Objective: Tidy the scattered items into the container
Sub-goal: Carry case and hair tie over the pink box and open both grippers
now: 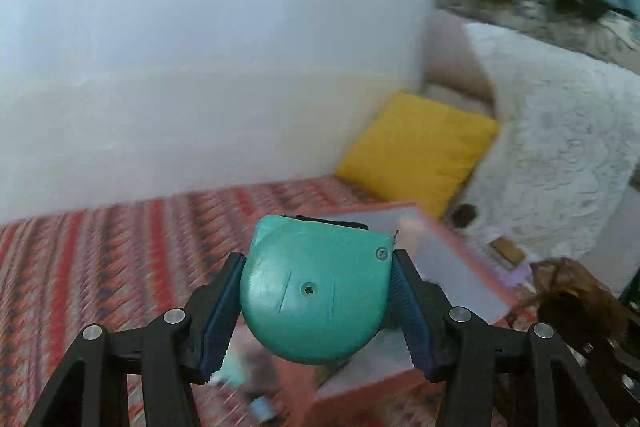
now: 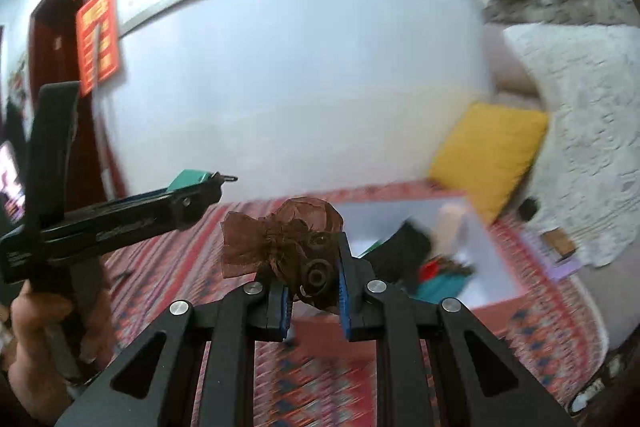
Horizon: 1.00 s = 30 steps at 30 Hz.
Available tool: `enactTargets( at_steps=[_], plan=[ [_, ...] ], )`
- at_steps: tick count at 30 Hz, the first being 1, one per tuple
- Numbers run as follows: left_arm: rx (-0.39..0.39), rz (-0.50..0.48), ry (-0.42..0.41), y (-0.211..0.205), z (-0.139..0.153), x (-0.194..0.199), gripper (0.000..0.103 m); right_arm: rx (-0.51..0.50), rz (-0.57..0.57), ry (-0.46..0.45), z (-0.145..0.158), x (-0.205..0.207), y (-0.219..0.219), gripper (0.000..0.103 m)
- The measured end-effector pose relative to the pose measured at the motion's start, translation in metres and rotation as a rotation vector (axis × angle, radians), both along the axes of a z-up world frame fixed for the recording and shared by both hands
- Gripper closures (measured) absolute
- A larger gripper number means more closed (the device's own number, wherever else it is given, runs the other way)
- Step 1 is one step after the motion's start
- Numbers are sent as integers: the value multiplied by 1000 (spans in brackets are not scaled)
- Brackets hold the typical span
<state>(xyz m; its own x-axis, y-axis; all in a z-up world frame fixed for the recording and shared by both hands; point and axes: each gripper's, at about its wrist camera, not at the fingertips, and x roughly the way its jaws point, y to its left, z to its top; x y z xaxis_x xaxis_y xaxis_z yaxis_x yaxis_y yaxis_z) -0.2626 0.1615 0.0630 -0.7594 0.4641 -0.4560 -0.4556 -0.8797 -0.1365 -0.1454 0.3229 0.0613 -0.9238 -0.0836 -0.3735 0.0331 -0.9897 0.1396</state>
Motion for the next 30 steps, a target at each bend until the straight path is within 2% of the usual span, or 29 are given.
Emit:
enactTargets(
  at_steps=[2, 5, 9, 11, 13, 14, 16, 17, 19, 21, 23, 27, 30],
  plan=[
    [3, -41, -5, 24, 3, -15, 42, -12, -42, 2, 3, -15, 26, 84],
    [-9, -77, -55, 58, -8, -47, 42, -40, -85, -15, 0, -43, 64, 84],
    [-50, -112, -176, 100, -52, -98, 42, -78, -106, -79, -27, -96, 105, 84],
    [-78, -151, -259, 116, -79, -115, 37, -80, -109, -148, -50, -127, 121, 83],
    [-88, -178, -348, 123, -100, -132, 33, -66, -130, -238, -76, -157, 131, 71],
    [-88, -176, -350, 121, -103, -134, 29, -61, -153, -266, -86, -166, 136, 51],
    [-92, -160, -301, 112, -101, -135, 19, -34, -176, -265, -97, -169, 135, 26],
    [-98, -142, -271, 105, -97, -134, 15, -20, -186, -261, -103, -169, 135, 26],
    [-100, -97, -234, 86, -90, -134, 14, -37, -179, -263, -107, -166, 134, 26],
    [-73, -57, -252, 56, -89, -133, 13, -93, -161, -268, -108, -160, 135, 26],
    [-56, -12, -275, 20, -91, -129, 8, -137, -133, -266, -105, -149, 127, 26],
    [-101, 102, -325, -50, -120, -111, 7, -194, -14, -277, -101, -126, 86, 25],
    [-158, 140, -372, -83, -153, -93, 7, -120, 79, -320, -111, -115, 26, 22]
  ],
)
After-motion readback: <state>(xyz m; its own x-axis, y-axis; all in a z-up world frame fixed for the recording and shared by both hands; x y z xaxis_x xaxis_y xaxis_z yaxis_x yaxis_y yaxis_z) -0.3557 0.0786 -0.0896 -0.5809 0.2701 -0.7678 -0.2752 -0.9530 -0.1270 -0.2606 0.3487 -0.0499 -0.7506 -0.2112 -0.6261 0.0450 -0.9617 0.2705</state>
